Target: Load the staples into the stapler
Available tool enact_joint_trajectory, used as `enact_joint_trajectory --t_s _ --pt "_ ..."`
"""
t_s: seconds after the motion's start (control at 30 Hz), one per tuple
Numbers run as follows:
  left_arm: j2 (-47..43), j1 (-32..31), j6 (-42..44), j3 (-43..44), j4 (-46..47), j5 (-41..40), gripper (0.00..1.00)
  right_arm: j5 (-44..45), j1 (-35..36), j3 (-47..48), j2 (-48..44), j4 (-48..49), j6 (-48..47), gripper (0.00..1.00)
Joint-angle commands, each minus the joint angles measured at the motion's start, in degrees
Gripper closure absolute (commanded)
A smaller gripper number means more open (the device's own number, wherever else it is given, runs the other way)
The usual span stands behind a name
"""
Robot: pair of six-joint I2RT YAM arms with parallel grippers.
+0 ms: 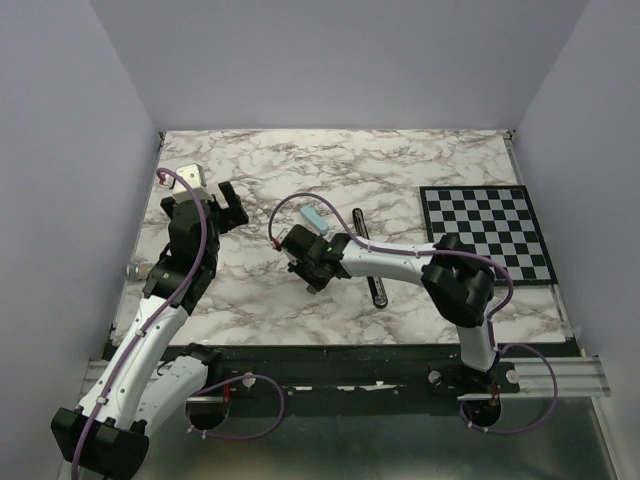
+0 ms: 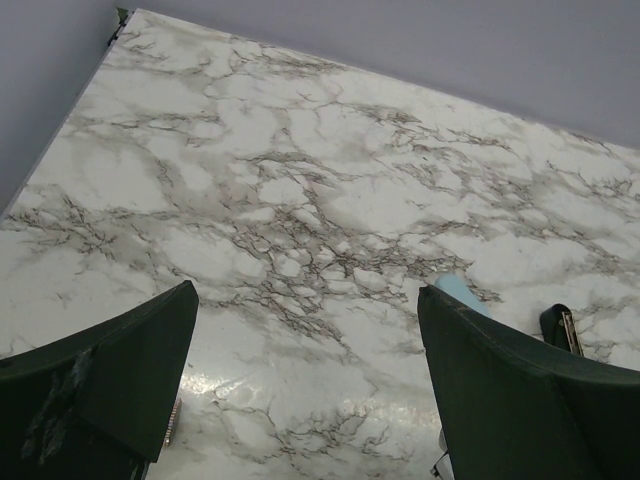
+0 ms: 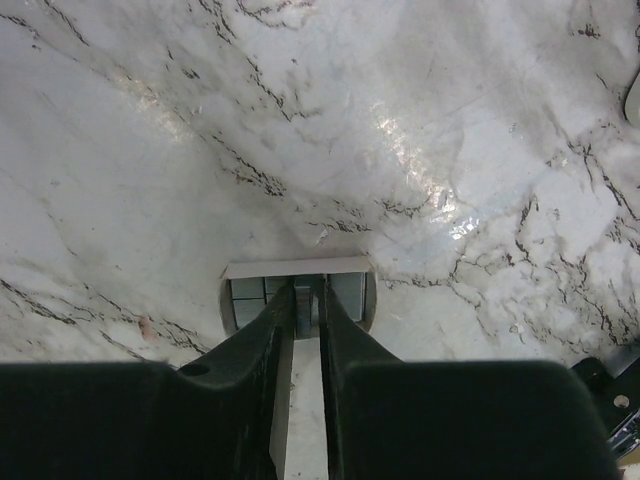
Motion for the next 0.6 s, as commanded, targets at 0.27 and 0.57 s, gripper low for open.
enact_joint_trajectory --t_s 0.27,0.57 --pt "0.04 0.48 -0.25 0.04 0.78 1.55 0.01 -5.76 -2.79 -4.91 -10.13 4.47 5.72 0.83" --pt "0.22 0.48 -0.34 0.04 0.95 2.43 0.01 -11.48 -5.61 -8.97 -12.97 7.13 5.74 0.74"
